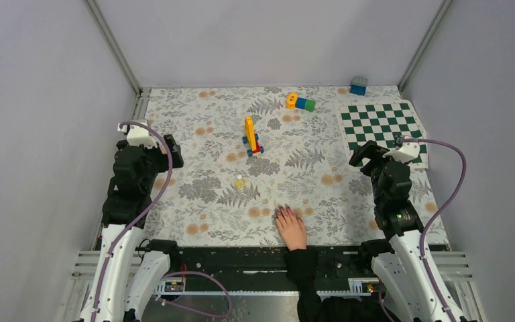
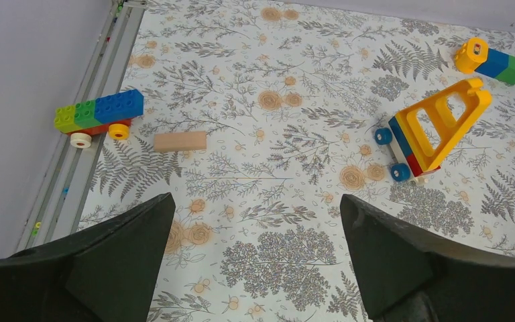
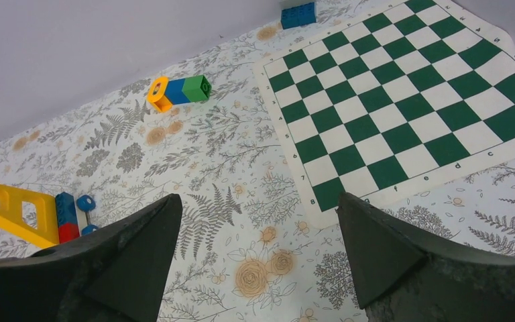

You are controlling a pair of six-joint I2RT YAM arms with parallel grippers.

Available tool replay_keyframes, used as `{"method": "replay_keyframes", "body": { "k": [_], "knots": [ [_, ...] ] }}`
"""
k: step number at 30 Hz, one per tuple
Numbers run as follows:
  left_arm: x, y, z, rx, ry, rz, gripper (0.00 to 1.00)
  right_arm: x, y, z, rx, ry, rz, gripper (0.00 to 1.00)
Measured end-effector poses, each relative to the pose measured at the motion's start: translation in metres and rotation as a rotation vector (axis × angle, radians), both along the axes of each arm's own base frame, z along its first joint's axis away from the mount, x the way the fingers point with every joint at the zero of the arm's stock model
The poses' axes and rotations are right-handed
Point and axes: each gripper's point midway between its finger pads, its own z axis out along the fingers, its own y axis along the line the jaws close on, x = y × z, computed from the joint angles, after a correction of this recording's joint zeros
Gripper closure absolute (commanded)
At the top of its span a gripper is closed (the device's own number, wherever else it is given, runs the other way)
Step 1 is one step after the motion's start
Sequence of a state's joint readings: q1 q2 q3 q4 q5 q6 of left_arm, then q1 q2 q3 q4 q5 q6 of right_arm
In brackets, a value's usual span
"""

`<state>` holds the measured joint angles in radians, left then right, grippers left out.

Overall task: Paint the nails
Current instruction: Pick up the nail polish bottle from the center of the board.

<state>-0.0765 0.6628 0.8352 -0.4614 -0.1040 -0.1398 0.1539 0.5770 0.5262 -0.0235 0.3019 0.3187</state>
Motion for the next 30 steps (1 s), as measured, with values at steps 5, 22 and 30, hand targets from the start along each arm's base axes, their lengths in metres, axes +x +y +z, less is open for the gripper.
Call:
{"method": "replay_keyframes", "body": {
  "k": [5, 22, 30],
  "knots": [
    [0.000, 0.001, 0.001, 0.000, -0.004, 0.004, 0.01, 0.004, 0.002, -0.002, 0.001, 0.002, 0.005, 0.03],
    [0.018, -0.038, -0.035, -0.056, 0.142, -0.176, 0.02, 0.006, 0.006, 0.000, 0.003, -0.008, 0.032, 0.04],
    [0.002, -0.140, -0.101, -0.016, 0.400, -0.524, 0.03, 0.010, 0.012, -0.004, 0.012, 0.007, 0.060, 0.05]
  ]
}}
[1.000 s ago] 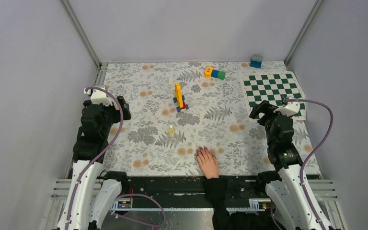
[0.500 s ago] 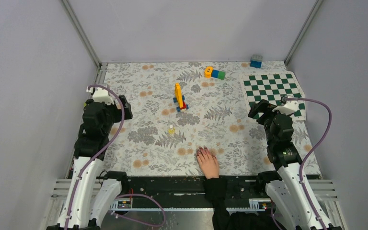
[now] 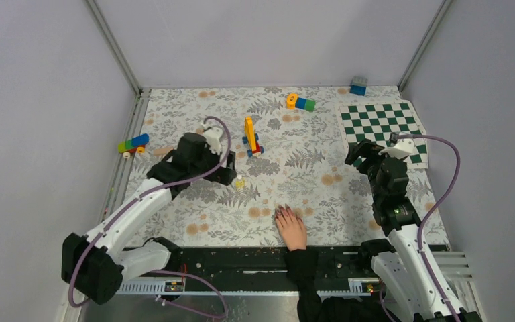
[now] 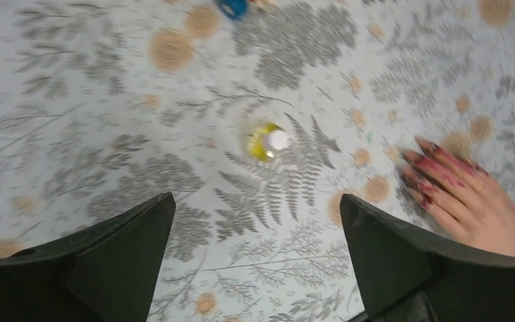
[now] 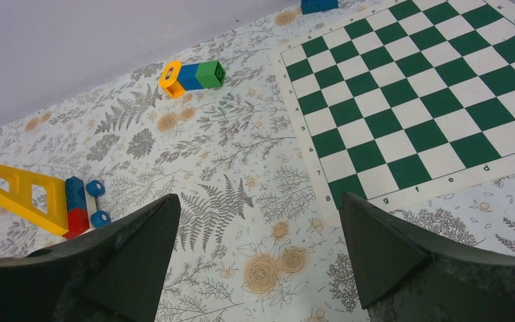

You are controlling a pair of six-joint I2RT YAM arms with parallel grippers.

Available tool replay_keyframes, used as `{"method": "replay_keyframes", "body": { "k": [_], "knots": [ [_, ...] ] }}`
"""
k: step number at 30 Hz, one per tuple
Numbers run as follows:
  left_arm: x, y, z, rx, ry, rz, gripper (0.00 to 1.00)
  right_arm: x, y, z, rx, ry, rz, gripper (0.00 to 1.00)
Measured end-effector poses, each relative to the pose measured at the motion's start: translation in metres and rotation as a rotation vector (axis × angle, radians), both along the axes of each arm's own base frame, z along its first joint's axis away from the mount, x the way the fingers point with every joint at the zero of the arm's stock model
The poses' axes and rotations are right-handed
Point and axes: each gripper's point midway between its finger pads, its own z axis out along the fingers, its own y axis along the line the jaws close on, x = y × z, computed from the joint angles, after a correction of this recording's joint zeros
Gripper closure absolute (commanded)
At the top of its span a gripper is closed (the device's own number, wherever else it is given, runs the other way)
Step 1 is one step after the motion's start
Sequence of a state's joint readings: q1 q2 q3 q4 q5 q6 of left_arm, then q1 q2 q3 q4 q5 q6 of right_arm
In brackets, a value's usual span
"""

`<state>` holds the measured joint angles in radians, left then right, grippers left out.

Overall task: Paint the nails
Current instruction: Pick up the nail polish bottle from the center of the board.

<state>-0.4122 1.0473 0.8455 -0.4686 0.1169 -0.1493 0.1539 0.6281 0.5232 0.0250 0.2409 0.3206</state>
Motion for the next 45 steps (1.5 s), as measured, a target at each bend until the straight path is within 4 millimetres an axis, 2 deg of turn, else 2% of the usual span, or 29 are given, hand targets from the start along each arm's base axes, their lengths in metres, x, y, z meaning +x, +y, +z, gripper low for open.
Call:
{"method": "replay_keyframes", "body": {
  "k": [3, 5, 8, 13, 24, 26, 31, 39, 45],
  "knots": [
    [-0.015, -0.032, -0.021, 0.047, 0.077, -0.122, 0.04, 0.001, 0.001, -0.003, 0.000, 0.012, 0.007, 0.05],
    [-0.021, -0.044, -0.033, 0.076, 0.123, -0.166, 0.09, -0.001, 0.002, -0.001, 0.002, 0.004, 0.012, 0.05],
    [-0.021, -0.055, -0.045, 0.108, 0.174, -0.193, 0.18, -0.007, 0.002, 0.011, 0.007, -0.038, 0.016, 0.05],
    [-0.008, -0.067, -0.056, 0.139, 0.224, -0.197, 0.31, -0.015, 0.000, 0.029, 0.017, -0.107, 0.014, 0.05],
    [-0.006, -0.058, -0.088, 0.243, 0.326, -0.161, 0.47, -0.010, 0.002, 0.019, 0.016, -0.069, 0.018, 0.05],
    [-0.005, -0.058, -0.089, 0.253, 0.334, -0.157, 0.51, -0.010, 0.002, 0.017, 0.019, -0.063, 0.017, 0.05],
    [0.002, -0.061, -0.094, 0.264, 0.346, -0.153, 0.52, -0.010, 0.002, 0.015, 0.023, -0.060, 0.016, 0.05],
    [0.006, -0.064, -0.096, 0.269, 0.355, -0.150, 0.61, -0.010, 0.002, 0.012, 0.028, -0.055, 0.015, 0.05],
    [0.006, -0.064, -0.101, 0.279, 0.369, -0.147, 0.64, -0.008, 0.003, 0.010, 0.031, -0.049, 0.015, 0.05]
  ]
}}
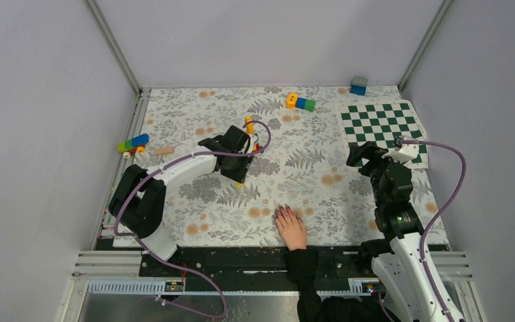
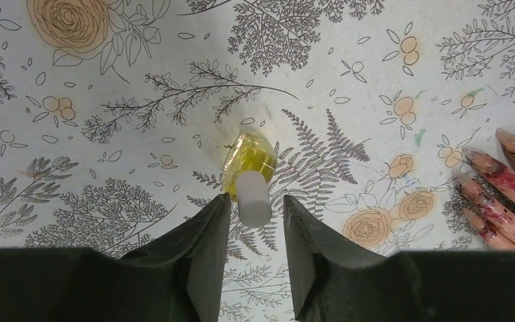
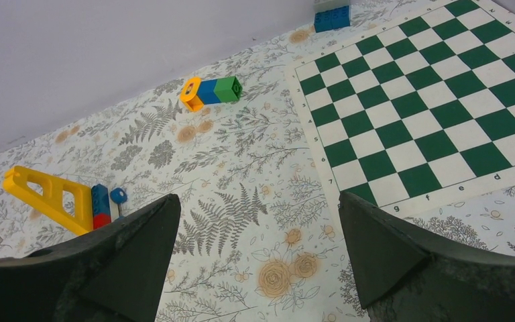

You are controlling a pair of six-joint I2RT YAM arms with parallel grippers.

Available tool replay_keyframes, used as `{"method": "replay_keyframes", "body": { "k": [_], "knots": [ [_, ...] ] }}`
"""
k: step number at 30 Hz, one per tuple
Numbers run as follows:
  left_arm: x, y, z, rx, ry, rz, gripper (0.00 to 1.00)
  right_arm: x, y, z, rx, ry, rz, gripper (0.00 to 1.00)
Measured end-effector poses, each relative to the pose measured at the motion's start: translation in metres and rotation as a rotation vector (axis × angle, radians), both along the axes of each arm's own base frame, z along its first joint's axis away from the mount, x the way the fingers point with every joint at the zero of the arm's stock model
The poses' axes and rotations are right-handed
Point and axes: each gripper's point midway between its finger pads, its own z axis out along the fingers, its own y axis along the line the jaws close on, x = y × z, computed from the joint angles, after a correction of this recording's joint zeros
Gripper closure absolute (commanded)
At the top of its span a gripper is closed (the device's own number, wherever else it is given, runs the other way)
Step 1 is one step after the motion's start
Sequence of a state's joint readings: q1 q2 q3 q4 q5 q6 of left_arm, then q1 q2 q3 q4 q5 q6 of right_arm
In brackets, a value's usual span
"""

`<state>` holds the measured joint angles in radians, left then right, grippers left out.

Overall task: Paint the nails
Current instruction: Pick up the nail polish bottle from the center of the board.

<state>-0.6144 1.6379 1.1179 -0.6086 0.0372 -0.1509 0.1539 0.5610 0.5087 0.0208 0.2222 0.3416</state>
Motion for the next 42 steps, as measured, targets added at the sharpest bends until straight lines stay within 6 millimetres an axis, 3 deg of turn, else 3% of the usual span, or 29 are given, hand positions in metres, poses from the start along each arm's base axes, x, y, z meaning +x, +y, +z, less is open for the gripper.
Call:
{"method": "replay_keyframes", "body": {
  "k": [4, 7, 13, 20, 23, 28, 32, 36, 42],
  "knots": [
    [0.001, 0.001, -0.003, 0.008, 0.004, 0.002, 0.64, 0.001, 0.000, -0.003, 0.002, 0.008, 0.000, 0.05],
    [0.002, 0.000, -0.004, 0.012, 0.007, 0.003, 0.70, 0.001, 0.001, -0.003, 0.003, 0.007, 0.000, 0.05],
    [0.005, -0.001, -0.005, 0.016, 0.006, 0.008, 1.00, 0.002, 0.001, -0.003, 0.005, 0.004, 0.003, 0.05],
    [0.004, -0.001, -0.004, 0.015, 0.006, 0.001, 1.00, 0.002, 0.003, -0.004, 0.004, 0.006, 0.012, 0.01],
    [0.001, -0.006, 0.002, -0.016, 0.007, -0.024, 1.00, 0.002, 0.012, -0.004, -0.003, 0.008, 0.070, 0.01],
    [-0.008, -0.023, 0.051, -0.167, -0.065, -0.134, 1.00, -0.002, 0.057, 0.002, 0.002, -0.019, 0.338, 0.04],
    [-0.024, -0.034, 0.100, -0.296, -0.150, -0.263, 1.00, -0.007, 0.105, 0.008, 0.039, -0.053, 0.624, 0.05],
    [-0.048, -0.039, 0.135, -0.393, -0.198, -0.398, 1.00, -0.016, 0.145, 0.006, 0.100, -0.014, 0.877, 0.05],
    [-0.076, -0.043, 0.167, -0.509, -0.229, -0.517, 1.00, -0.059, 0.226, 0.005, 0.061, 0.095, 1.261, 0.08]
  ]
}}
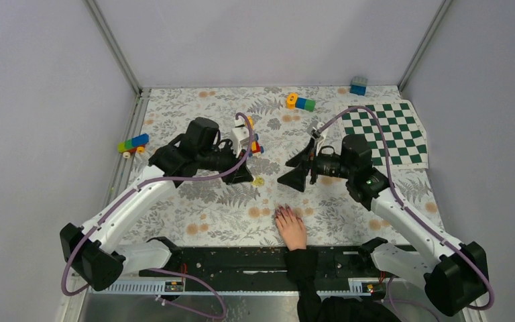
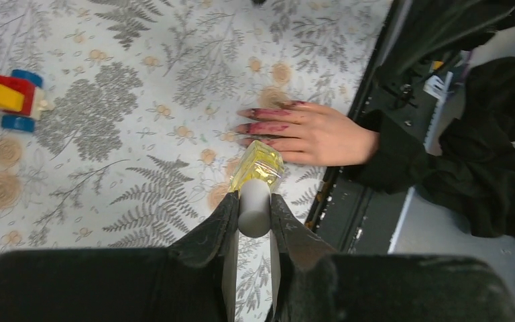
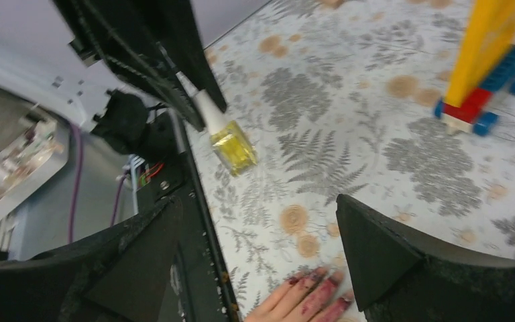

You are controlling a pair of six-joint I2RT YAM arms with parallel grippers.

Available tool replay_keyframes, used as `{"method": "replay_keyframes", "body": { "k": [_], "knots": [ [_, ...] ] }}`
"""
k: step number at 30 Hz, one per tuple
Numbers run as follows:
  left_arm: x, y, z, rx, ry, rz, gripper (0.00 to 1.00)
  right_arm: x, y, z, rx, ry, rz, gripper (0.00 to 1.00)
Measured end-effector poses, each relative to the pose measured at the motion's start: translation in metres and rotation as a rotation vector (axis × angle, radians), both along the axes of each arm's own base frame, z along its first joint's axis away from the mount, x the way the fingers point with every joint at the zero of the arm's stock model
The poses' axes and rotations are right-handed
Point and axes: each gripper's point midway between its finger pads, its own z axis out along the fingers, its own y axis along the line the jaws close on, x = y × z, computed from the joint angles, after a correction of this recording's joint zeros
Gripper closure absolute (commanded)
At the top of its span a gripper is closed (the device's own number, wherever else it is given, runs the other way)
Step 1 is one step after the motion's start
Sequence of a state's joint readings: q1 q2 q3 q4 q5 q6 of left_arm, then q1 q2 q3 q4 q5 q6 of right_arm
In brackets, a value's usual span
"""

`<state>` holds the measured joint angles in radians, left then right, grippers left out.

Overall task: Paint the nails
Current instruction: Pick up the nail polish bottle from the center of the board.

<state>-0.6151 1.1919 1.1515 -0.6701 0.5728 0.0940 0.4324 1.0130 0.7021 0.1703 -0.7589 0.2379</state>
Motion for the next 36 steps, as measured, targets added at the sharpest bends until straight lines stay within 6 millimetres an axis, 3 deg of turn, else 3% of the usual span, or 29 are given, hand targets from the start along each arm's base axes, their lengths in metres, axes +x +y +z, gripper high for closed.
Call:
{"method": "replay_keyframes", "body": {
  "k": [2, 12, 18, 25, 36],
  "knots": [
    [-0.007, -0.002, 0.004, -0.022, 0.009, -0.030, 1.00, -0.018, 0.018, 0.006, 0.014, -0.014, 0.102, 0.08],
    [-0.033, -0.006, 0.017, -0.104, 0.053, -0.117, 1.00, -0.041, 0.042, 0.009, 0.024, -0.023, 0.206, 0.14],
    [-0.033, -0.010, 0.017, -0.118, 0.099, -0.107, 1.00, -0.048, 0.053, 0.007, 0.003, -0.068, 0.215, 0.19],
    [-0.023, -0.013, -0.001, -0.097, 0.204, -0.065, 1.00, -0.052, 0.061, 0.002, -0.032, -0.126, 0.211, 0.24],
    [-0.024, -0.014, 0.000, -0.118, 0.255, -0.064, 1.00, -0.056, 0.076, -0.036, -0.122, -0.088, 0.266, 0.29]
  ]
}}
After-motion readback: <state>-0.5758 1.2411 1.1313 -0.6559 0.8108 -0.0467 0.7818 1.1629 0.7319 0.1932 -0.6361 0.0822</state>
